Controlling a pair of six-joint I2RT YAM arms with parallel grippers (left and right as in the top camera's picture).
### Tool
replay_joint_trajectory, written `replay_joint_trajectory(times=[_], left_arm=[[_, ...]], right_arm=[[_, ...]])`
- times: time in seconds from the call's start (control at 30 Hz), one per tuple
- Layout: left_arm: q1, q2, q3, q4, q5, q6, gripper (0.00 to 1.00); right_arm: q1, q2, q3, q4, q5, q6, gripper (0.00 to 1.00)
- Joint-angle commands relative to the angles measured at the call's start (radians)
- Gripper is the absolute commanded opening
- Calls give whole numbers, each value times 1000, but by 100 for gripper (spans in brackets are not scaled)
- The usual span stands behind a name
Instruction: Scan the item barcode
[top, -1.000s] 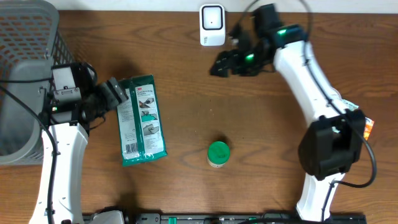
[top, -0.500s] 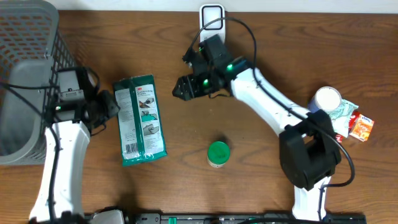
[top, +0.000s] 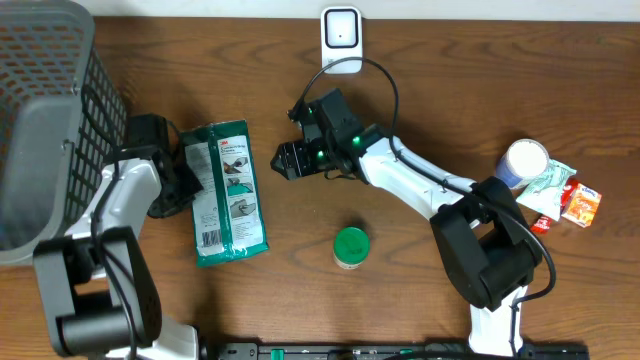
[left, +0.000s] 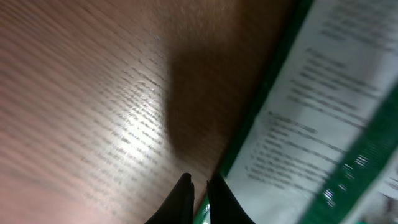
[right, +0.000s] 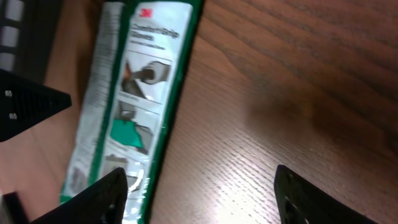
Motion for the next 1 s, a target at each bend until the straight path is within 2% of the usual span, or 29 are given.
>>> replay_joint_trajectory(times=[0.0, 0.1, 0.2, 0.4, 0.47, 0.6, 0.8, 0.97], left_arm=[[-4, 35, -16, 9, 35, 18, 10], [-28, 64, -16, 26, 85, 20, 10], [-66, 84, -16, 31, 116, 20, 11], [-162, 88, -16, 51, 115, 20, 12], [-177, 88, -16, 66, 115, 20, 15], [-181, 88, -16, 73, 114, 20, 16], [-181, 88, -16, 72, 111, 20, 16], [-181, 88, -16, 73, 111, 20, 16]], right_arm=[[20, -2, -31, 22, 50, 9, 71], [20, -2, -44, 29, 58, 29, 70], [16, -2, -63, 29, 61, 121, 68], [18, 0, -101, 29, 28, 162, 82], [18, 0, -108, 29, 25, 162, 82], [18, 0, -137, 47, 21, 193, 84], [18, 0, -226, 185, -84, 269, 85], [21, 0, -256, 233, -98, 301, 88]])
